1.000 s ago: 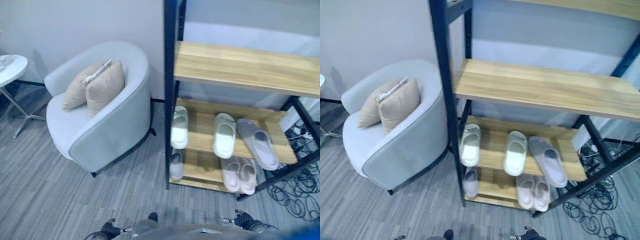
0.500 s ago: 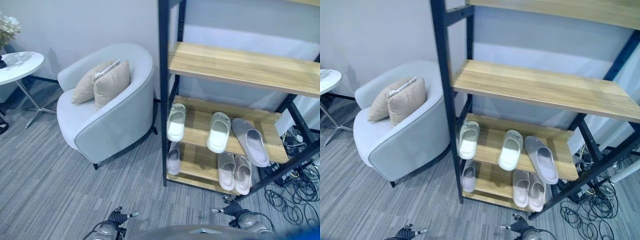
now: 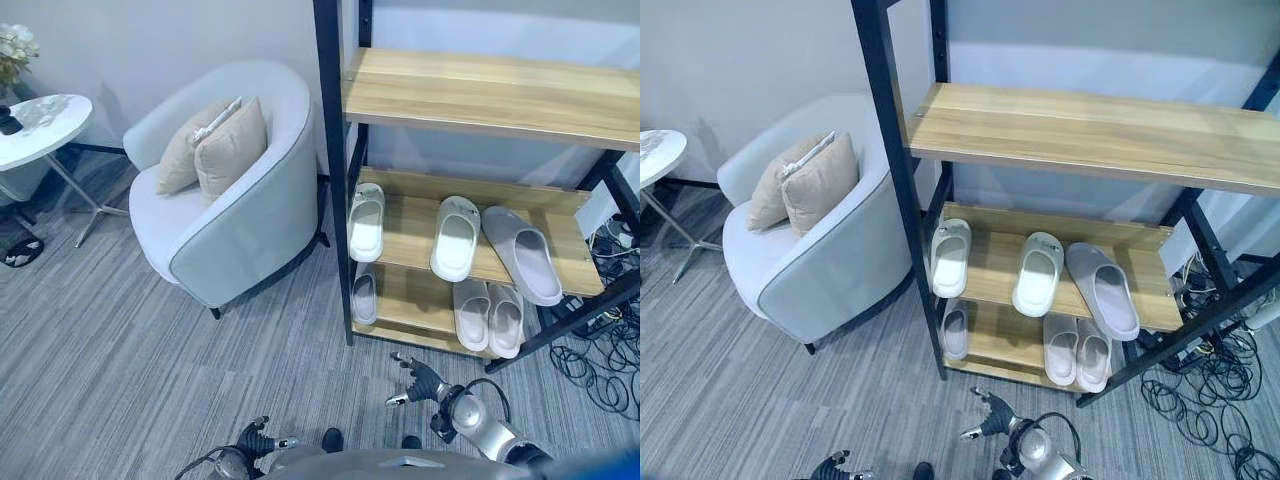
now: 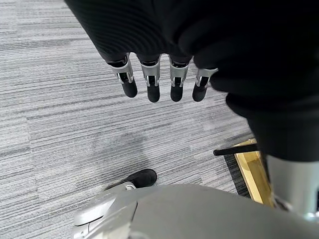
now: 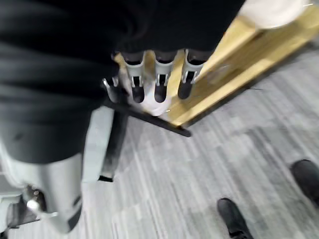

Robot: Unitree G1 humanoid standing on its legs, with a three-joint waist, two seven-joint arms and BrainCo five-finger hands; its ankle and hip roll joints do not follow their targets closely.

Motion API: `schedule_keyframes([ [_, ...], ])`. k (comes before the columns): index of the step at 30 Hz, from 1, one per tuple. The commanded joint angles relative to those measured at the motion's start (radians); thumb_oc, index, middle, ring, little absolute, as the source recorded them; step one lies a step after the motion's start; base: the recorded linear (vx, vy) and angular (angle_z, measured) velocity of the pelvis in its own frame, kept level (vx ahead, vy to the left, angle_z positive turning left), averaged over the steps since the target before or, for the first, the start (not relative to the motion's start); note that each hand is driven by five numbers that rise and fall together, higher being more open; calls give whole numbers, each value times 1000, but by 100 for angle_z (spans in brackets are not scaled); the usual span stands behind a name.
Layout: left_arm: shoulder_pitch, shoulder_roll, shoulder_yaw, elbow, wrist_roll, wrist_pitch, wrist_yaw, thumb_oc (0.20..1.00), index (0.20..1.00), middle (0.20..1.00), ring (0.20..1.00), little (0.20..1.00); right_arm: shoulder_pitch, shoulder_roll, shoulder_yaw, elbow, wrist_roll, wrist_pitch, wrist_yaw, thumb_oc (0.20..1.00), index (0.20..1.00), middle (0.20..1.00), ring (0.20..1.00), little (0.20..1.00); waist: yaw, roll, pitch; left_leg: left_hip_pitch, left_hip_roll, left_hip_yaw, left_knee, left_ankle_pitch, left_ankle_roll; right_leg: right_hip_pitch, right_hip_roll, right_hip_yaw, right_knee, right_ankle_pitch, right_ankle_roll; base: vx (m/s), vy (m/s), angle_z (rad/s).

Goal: Arrange the slippers neatly on the shoe rack.

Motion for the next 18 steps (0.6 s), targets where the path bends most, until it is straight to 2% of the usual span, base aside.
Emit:
schedule_keyframes([
  [1,-66,-4,-25,40,30,-42,21,1000,1000,1000,1000,1000,-21,-11,21,-117,-1,-93,-3,1000,1000,1000,1000,1000,15,-29,8,-9,56,-14,6,-16,-51,46,-66,-8,10,13,68,-11,6,7],
  [4,-60,-19,-37,39,40,-57,54,1000,1000,1000,1000,1000,-16,-64,-3,-293,-47,-152,-81,1000,1000,1000,1000,1000,10,-29,10,-13,62,-16,6,-14,-54,47,-63,-13,10,12,68,2,3,9],
  [9,-31,-35,-28,57,65,-66,71,1000,1000,1000,1000,1000,14,-146,-82,-515,-193,-178,-191,1000,1000,1000,1000,1000,1,-29,3,-9,70,-14,6,-18,-56,47,-58,-14,10,10,68,22,-5,2],
  [13,-9,-46,-28,47,53,-67,87,1000,1000,1000,1000,1000,39,-170,-223,-586,-258,-154,-340,1000,1000,1000,1000,1000,-5,-28,-4,-11,77,-11,6,-17,-57,46,-51,-15,10,8,68,27,0,-2],
  [18,6,-44,-32,30,59,-66,92,1000,1000,1000,1000,1000,30,-166,-370,-503,-303,-85,-470,1000,1000,1000,1000,1000,-1,-33,-11,-14,79,-17,6,-19,-58,49,-48,-25,10,5,67,7,1,0],
])
